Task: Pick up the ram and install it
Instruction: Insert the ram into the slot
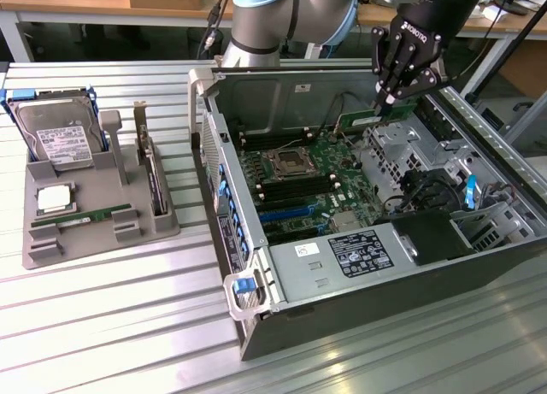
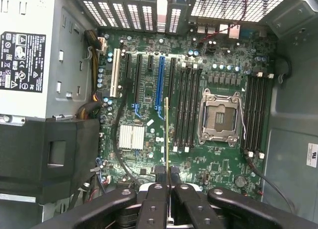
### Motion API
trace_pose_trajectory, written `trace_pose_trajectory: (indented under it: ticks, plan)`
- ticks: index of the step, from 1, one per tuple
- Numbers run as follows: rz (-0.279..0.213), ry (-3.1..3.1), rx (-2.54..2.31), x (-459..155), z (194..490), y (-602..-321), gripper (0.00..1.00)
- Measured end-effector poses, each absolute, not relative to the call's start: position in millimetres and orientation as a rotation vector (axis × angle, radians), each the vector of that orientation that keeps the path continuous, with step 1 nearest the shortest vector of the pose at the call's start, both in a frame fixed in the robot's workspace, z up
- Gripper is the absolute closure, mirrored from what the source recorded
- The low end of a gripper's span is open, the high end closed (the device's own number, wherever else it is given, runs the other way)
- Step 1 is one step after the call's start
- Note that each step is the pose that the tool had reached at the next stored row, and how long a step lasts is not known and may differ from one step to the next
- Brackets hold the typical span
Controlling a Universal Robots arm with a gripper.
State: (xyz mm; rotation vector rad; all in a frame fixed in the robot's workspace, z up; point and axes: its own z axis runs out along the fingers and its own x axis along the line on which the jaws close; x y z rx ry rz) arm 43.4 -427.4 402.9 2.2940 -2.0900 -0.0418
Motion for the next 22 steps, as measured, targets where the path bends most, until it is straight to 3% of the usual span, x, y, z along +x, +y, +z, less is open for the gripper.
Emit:
trace_pose_trajectory:
  ticks: [22]
  plan:
    - [-0.042, -2.090, 2.294, 43.4, 398.3, -427.4, 0.88]
